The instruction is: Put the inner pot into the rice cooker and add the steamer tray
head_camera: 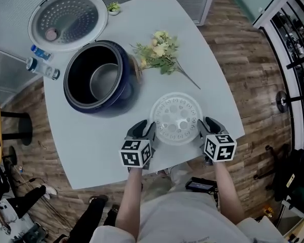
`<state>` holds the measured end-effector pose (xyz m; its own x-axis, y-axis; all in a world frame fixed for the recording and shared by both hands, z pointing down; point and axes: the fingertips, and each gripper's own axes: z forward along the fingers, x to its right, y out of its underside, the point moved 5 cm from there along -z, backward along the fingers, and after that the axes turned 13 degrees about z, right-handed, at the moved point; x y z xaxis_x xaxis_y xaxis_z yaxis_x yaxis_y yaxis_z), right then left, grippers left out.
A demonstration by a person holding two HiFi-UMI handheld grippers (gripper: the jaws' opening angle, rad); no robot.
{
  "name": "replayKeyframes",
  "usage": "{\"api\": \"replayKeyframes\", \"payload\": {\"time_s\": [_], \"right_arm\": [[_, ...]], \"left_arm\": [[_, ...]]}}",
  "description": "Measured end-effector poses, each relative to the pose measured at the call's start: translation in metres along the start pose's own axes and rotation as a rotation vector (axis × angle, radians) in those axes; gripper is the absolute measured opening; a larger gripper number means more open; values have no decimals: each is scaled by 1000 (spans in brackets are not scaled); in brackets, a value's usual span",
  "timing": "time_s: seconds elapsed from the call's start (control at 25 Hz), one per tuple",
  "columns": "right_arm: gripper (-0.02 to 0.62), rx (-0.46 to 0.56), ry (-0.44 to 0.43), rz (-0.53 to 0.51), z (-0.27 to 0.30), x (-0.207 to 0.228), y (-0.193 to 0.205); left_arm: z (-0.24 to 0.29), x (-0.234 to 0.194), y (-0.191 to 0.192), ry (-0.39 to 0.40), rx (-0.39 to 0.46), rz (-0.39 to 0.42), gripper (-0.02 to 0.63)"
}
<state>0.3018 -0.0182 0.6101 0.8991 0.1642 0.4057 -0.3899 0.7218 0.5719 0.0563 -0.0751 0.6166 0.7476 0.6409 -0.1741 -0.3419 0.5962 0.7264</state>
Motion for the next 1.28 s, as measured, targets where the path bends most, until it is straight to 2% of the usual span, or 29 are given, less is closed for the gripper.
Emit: {"api": "replayKeyframes", "payload": {"time_s": [0.44,0.56,0.64,0.92,1.28], "right_arm": [[147,-32,-32,10,19,10,5],[133,-47,-53,2,23,9,5],[104,-55,-69,-3,24,7,6],[97,-69,-81,-5,24,7,2],[86,-42,-91,13,18,4,-13]], "left_arm": [[21,3,11,-6,-31,-77,140],[25,2,13,-8,-50,-85,94],[25,2,14,-6,-54,-101,87],[22,3,14,-3,-64,-142,78],[17,4,-1,-8,-54,-120,75]]}}
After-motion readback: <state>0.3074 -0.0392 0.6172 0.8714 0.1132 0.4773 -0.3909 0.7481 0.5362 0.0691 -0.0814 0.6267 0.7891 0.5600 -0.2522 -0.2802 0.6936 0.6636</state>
